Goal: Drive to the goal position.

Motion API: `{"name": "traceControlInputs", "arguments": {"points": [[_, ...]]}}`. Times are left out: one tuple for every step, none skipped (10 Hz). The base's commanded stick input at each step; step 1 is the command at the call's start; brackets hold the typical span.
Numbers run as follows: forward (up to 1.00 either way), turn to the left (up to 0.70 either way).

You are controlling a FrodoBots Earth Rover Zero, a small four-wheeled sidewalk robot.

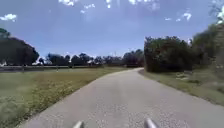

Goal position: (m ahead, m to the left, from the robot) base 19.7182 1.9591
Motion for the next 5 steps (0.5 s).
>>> {"name": "traceControlInputs", "arguments": {"points": [[0.50,0.00],[0.50,-0.10],[0.50,-0.25],[0.50,-0.25],[0.50,-0.07]]}}
